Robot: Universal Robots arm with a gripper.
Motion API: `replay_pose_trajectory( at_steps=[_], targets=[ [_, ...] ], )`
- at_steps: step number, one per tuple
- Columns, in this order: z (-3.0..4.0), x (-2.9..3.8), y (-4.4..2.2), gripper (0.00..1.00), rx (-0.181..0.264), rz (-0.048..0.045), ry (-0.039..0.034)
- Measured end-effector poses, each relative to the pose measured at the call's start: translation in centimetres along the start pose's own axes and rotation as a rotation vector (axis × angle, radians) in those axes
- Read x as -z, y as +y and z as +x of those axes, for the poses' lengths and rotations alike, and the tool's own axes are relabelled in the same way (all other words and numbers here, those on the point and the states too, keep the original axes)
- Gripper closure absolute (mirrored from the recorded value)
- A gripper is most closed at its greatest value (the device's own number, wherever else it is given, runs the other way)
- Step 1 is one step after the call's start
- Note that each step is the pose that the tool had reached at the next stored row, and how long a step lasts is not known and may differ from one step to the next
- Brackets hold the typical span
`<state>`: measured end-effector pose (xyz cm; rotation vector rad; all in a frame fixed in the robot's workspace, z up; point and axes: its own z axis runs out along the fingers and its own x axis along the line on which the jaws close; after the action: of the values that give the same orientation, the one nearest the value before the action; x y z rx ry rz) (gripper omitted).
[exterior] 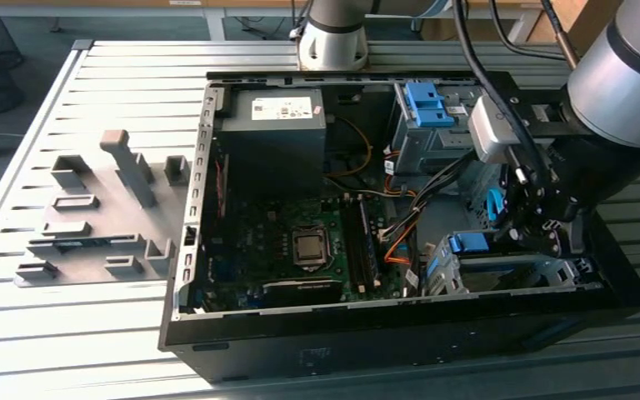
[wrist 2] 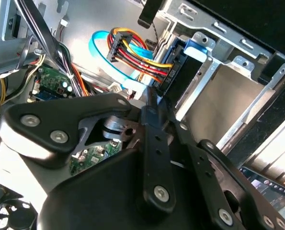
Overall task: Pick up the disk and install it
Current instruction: 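Insert the second disk wire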
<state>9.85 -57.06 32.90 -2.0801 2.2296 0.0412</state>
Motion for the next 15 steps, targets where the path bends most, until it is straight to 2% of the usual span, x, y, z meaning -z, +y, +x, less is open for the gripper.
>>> replay_pose_trajectory(
  at_steps=[1,15],
  targets=[
    [0.00,0.02,0.00,0.77,0.000,0.0001,0.0001],
    [-0.13,1.55,-0.07,0.77,0.000,-0.0022,0.0000]
  ],
)
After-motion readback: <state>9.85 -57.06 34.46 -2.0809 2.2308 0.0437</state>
